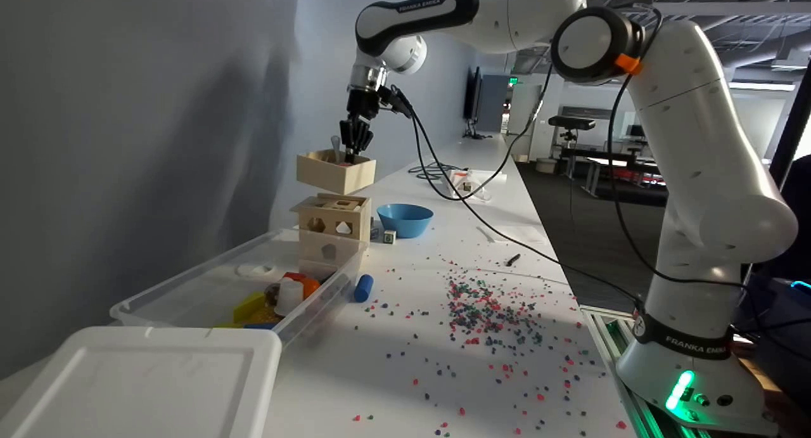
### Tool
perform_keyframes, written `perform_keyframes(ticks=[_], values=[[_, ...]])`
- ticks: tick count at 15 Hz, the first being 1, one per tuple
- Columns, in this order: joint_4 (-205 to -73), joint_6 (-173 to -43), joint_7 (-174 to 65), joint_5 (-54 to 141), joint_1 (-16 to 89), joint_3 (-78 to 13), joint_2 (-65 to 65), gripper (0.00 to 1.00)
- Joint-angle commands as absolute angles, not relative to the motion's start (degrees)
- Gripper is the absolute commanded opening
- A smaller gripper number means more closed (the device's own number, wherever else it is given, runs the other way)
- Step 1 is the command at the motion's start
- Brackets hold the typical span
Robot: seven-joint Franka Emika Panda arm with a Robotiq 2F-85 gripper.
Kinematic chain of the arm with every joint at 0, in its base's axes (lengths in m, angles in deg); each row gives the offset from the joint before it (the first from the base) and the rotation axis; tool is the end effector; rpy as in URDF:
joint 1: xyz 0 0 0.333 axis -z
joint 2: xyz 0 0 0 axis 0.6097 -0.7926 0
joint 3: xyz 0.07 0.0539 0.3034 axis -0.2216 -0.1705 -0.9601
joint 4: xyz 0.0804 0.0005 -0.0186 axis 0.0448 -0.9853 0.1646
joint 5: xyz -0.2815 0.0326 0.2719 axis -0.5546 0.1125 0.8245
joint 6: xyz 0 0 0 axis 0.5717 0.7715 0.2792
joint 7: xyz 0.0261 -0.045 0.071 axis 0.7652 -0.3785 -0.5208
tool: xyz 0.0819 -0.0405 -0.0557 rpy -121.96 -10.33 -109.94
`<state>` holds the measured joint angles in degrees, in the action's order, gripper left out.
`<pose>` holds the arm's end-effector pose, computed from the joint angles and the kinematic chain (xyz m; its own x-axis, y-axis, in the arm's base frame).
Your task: Put the orange block in the clear container then put the wooden box on top of the wooden toy box.
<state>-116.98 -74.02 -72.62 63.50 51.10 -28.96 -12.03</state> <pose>0.6759 -0.2052 0.4956 0.9837 -0.1599 0.0820 -0.1386 -0.9656 -0.2198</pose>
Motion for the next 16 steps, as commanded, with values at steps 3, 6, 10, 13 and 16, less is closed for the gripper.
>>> perform_keyframes(ticks=[3, 6, 10, 13, 16], values=[[-113.1, -71.7, -71.1, 62.7, 52.2, -30.7, -13.5, 0.04], [-112.3, -71.2, -71.2, 62.5, 52.0, -31.0, -14.8, 0.04], [-111.9, -70.9, -71.1, 62.6, 52.2, -31.6, -16.3, 0.04], [-111.8, -70.9, -70.3, 62.4, 52.3, -31.4, -16.8, 0.12], [-112.0, -71.0, -69.1, 62.2, 52.5, -31.1, -16.4, 0.46]])
